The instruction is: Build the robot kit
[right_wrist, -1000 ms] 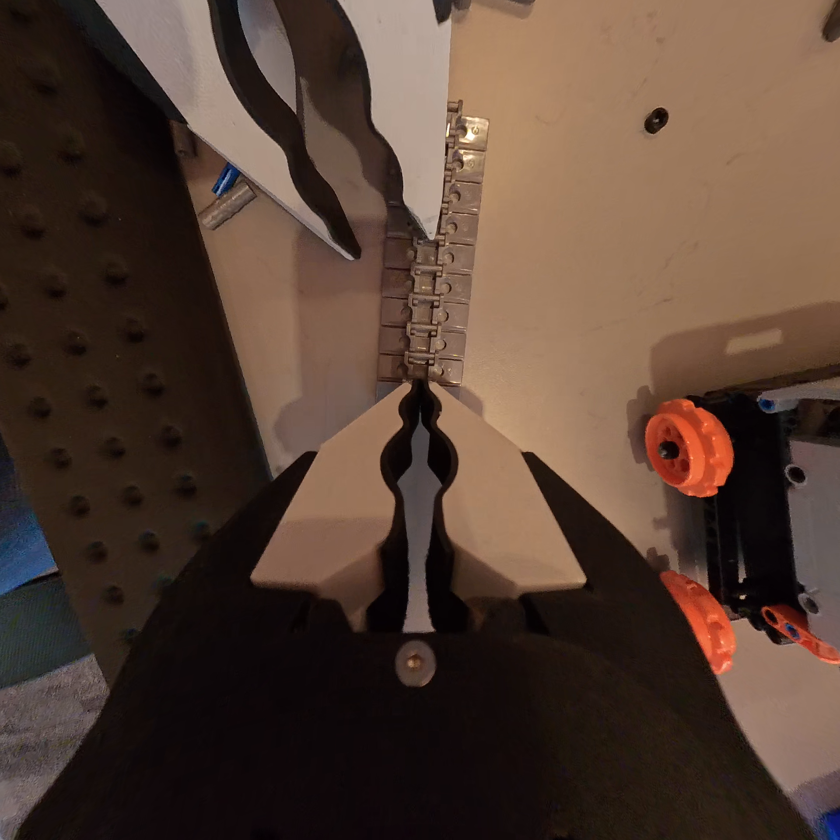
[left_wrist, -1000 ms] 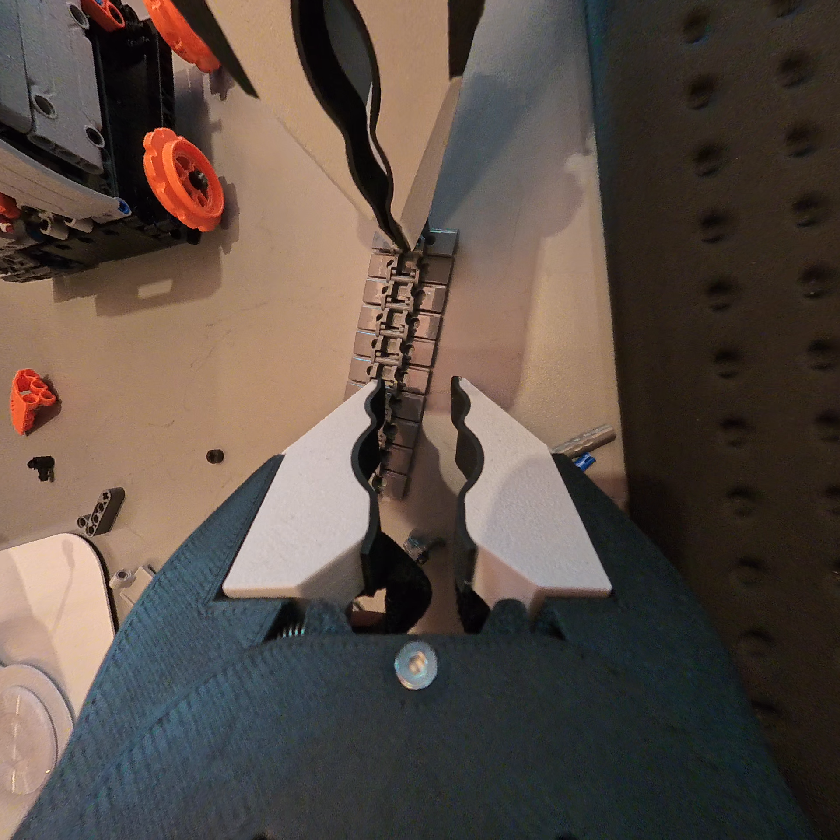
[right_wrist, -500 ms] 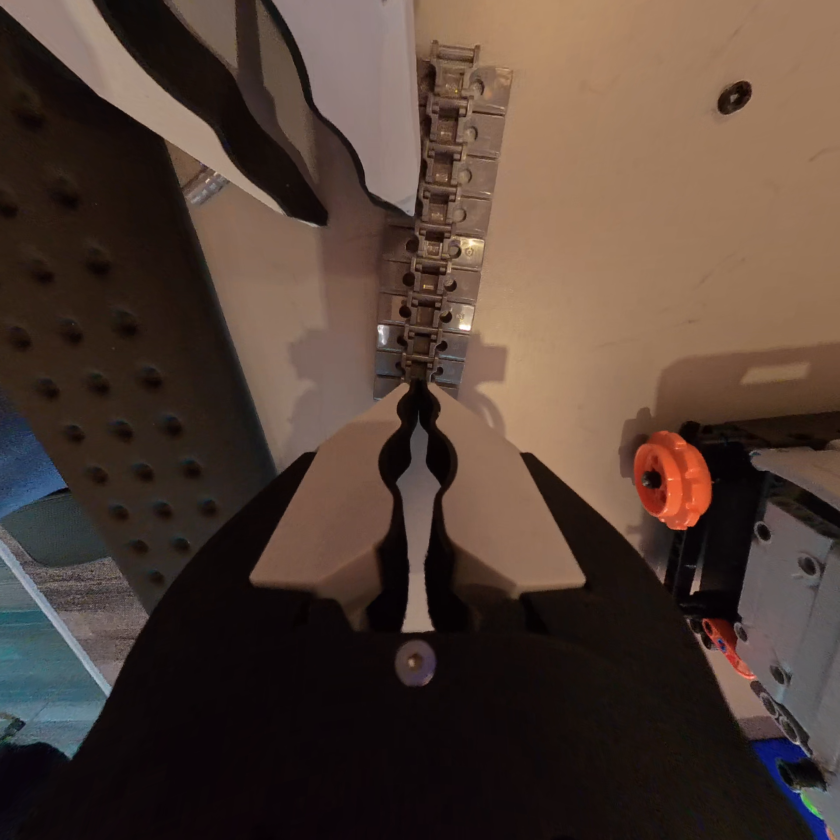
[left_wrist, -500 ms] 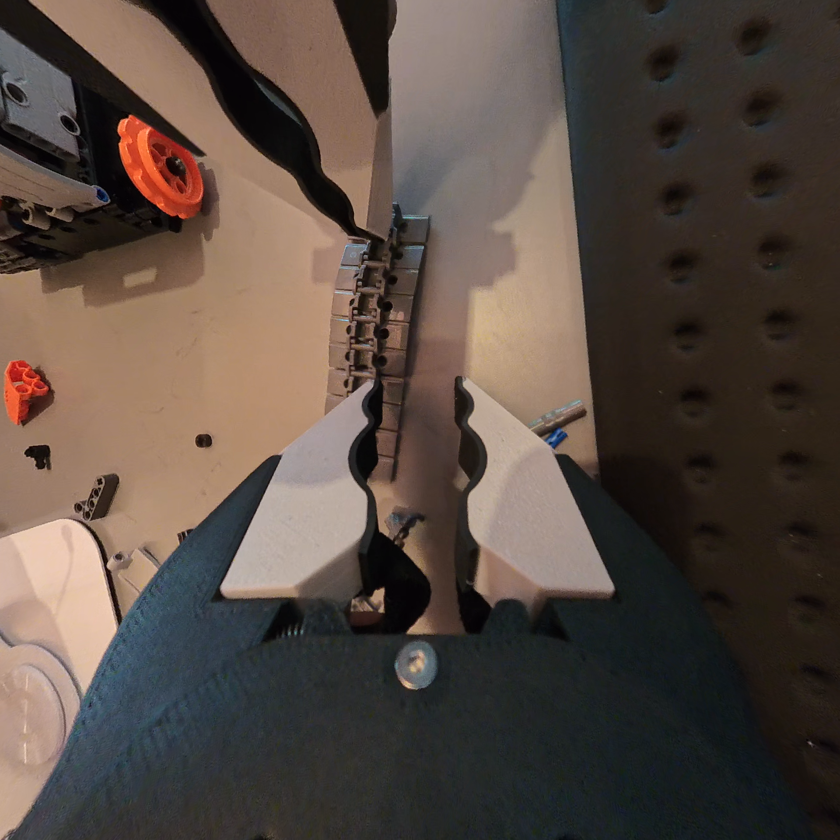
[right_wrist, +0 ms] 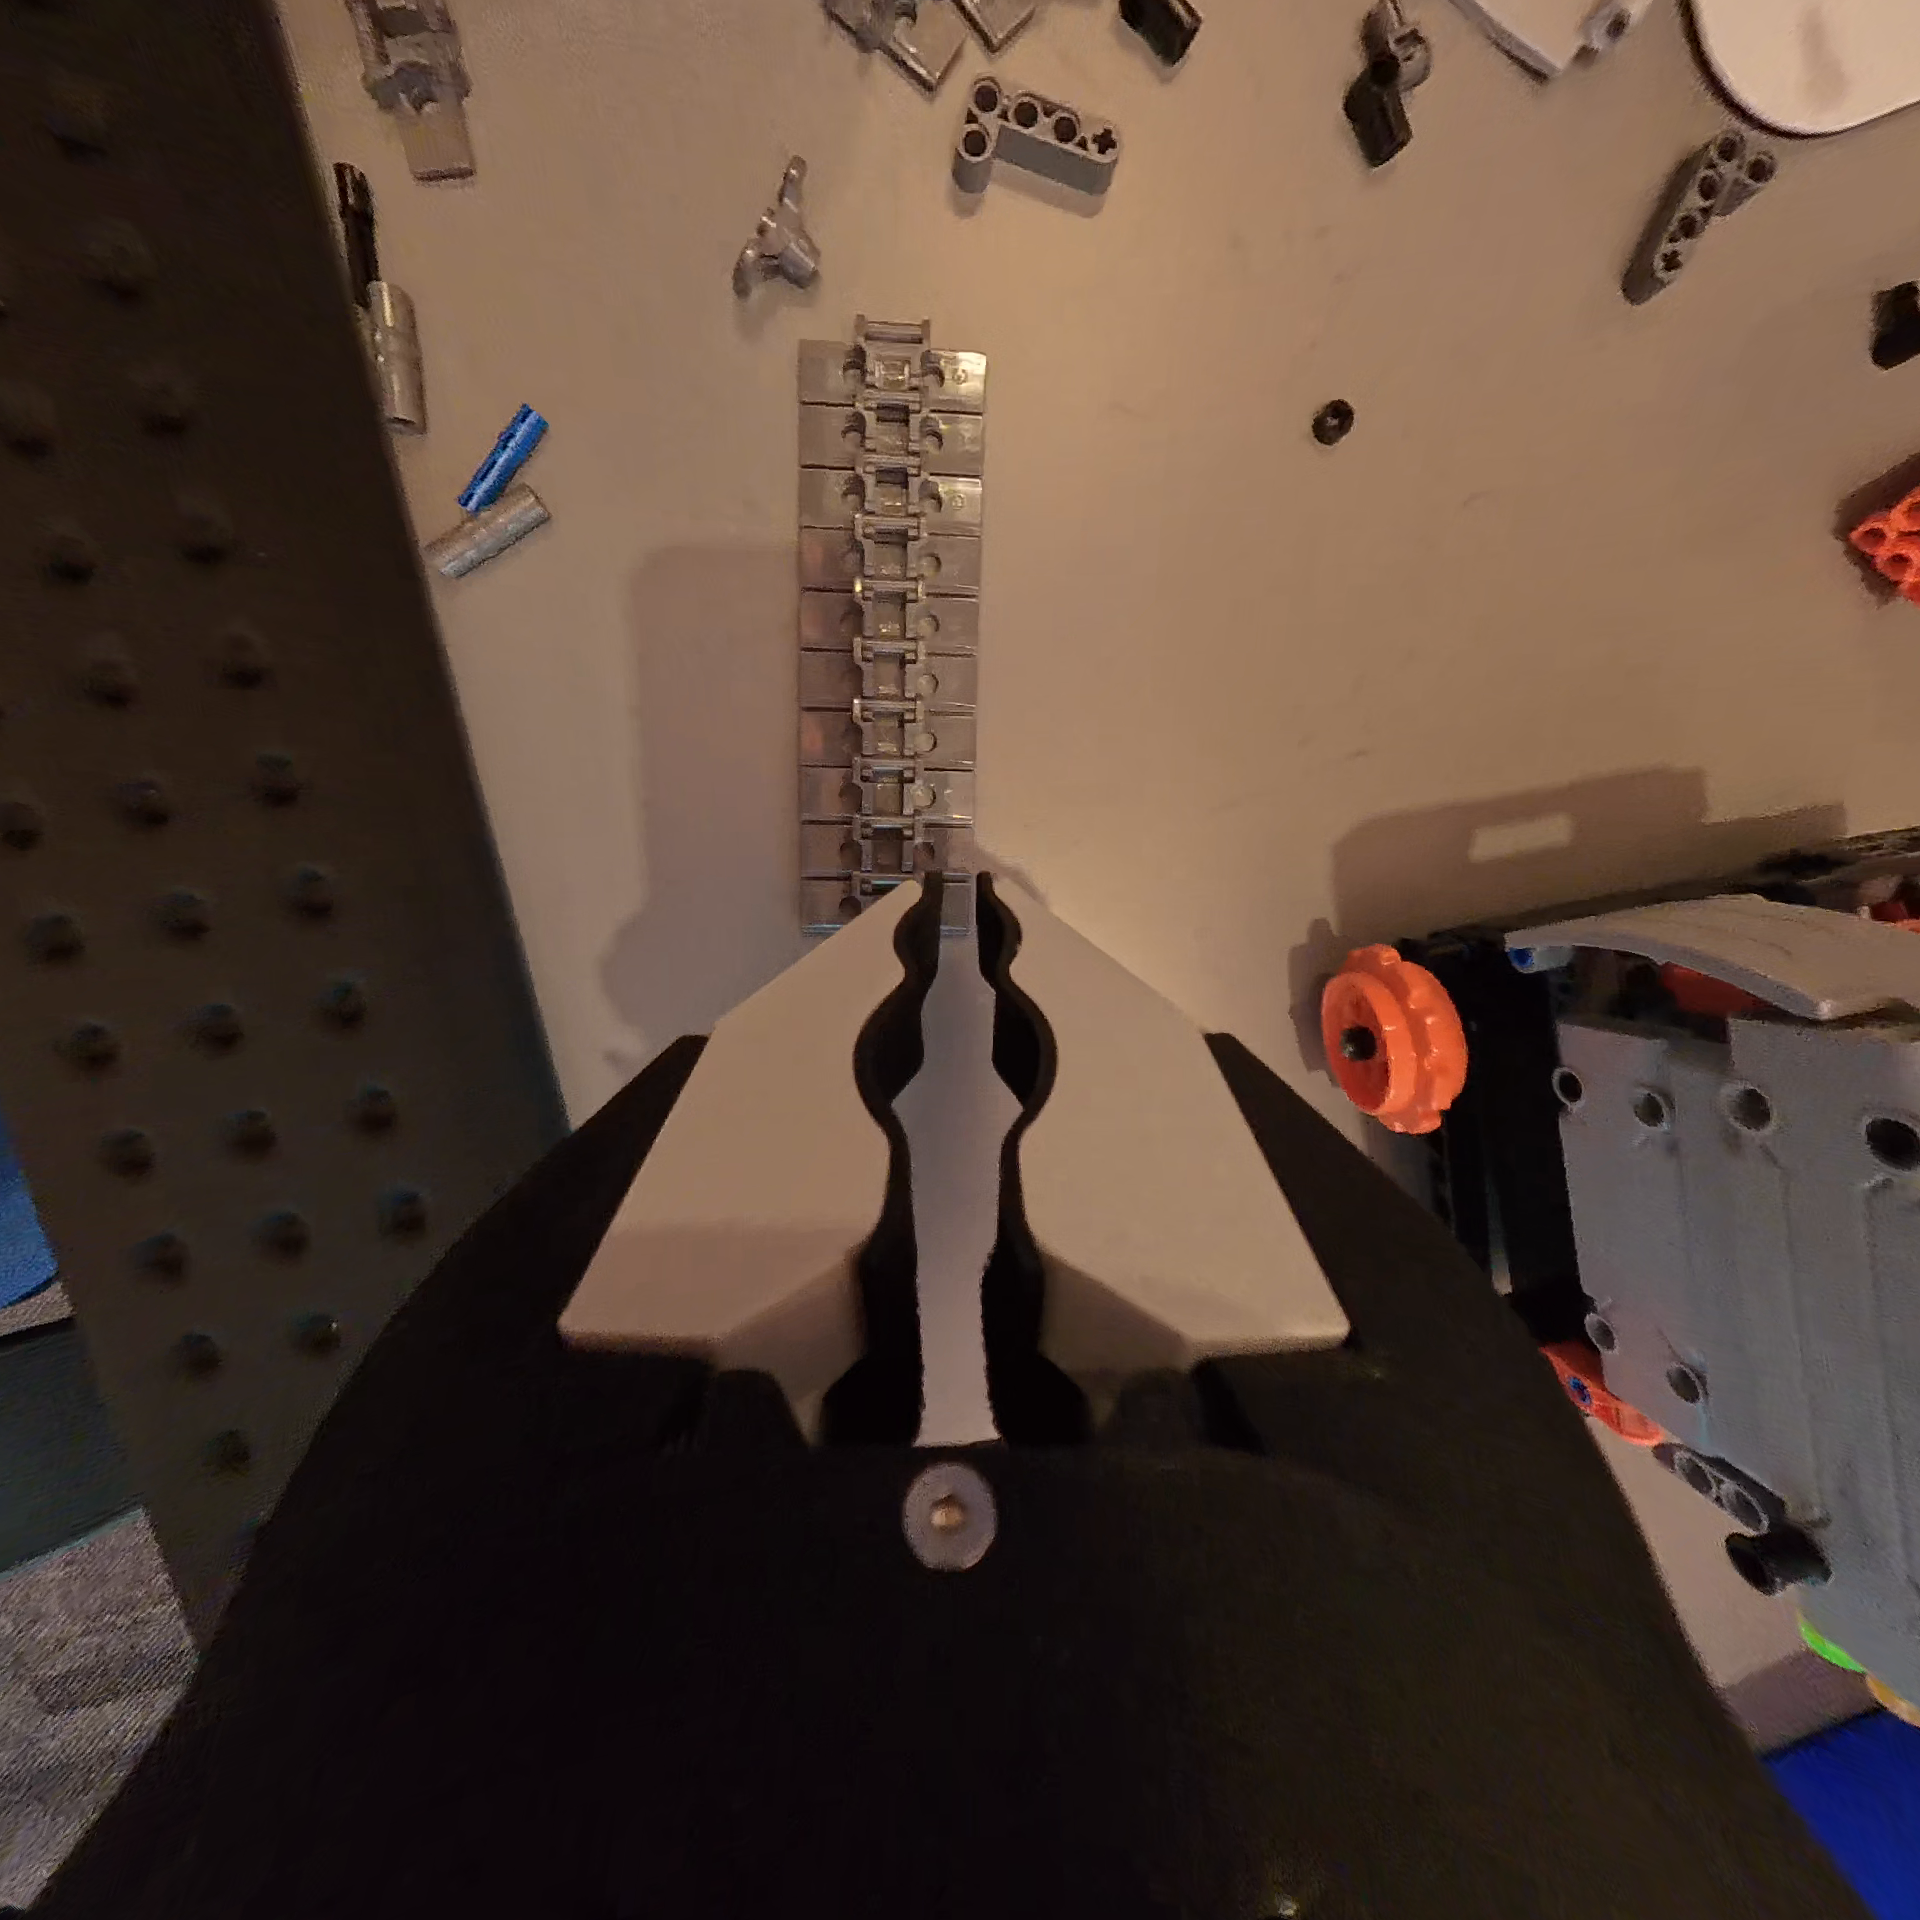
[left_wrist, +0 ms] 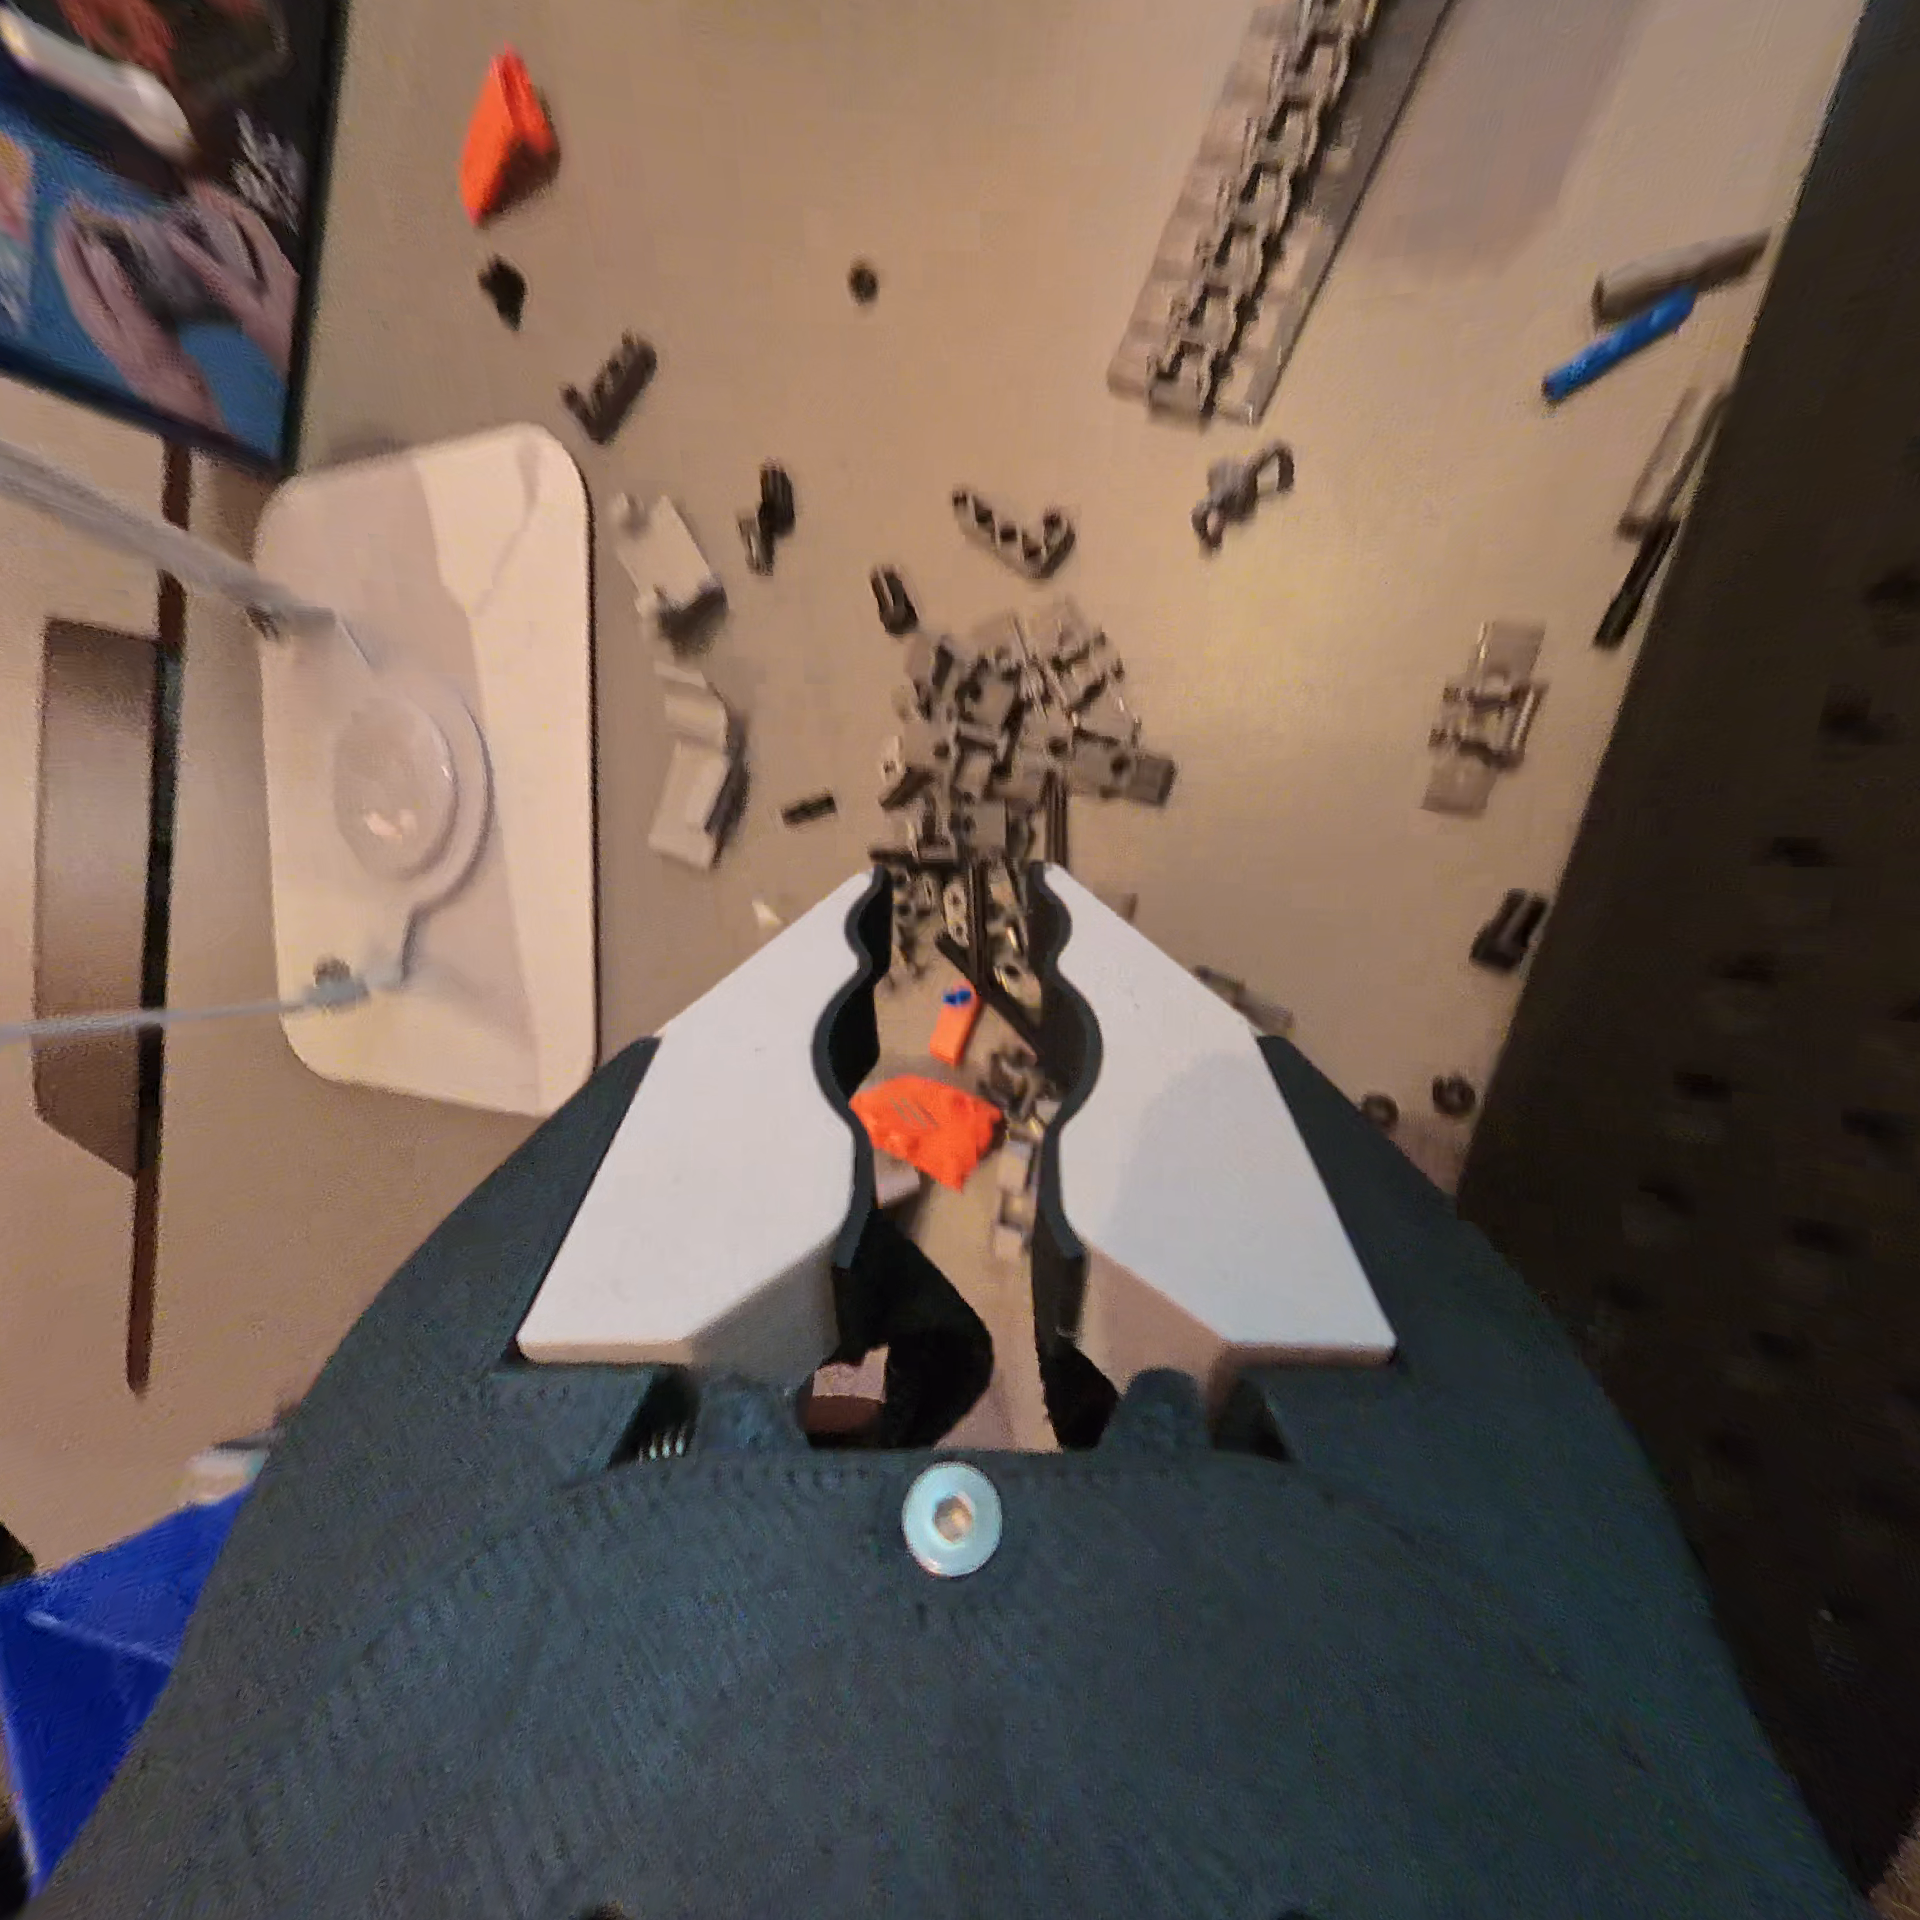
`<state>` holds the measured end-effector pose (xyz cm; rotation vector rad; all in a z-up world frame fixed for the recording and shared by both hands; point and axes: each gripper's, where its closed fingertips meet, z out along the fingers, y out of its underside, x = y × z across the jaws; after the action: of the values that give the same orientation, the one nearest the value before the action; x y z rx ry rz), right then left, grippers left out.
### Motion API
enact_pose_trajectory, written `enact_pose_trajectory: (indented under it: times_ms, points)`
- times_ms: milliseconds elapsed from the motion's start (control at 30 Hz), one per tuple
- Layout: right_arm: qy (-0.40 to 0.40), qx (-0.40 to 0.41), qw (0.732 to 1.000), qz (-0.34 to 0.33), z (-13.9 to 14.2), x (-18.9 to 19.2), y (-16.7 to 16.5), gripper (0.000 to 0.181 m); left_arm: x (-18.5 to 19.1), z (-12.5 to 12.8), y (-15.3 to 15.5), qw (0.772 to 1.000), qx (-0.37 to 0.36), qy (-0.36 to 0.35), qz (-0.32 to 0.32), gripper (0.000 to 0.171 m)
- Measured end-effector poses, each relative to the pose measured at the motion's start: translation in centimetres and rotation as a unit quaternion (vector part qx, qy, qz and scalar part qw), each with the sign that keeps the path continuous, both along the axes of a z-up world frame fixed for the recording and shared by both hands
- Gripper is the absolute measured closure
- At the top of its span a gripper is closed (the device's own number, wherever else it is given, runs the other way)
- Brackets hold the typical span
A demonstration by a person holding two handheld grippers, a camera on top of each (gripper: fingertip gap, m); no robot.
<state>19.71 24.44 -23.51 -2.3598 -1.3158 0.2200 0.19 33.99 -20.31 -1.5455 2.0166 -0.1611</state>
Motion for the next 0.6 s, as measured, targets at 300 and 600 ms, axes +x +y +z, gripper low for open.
enact_pose_trajectory:
  times_ms: [300,600]
  points:
    - [0.036,0.020,0.999,0.015,-0.7,-1.8,-0.5,0.181,-0.1,-4.0,-1.4,0.999,-0.029,0.018,0.008,0.151]
    - [0.058,0.035,0.998,0.016,-0.5,-2.2,-0.4,0.181,2.6,-5.6,-2.3,0.999,-0.037,0.006,0.013,0.149]
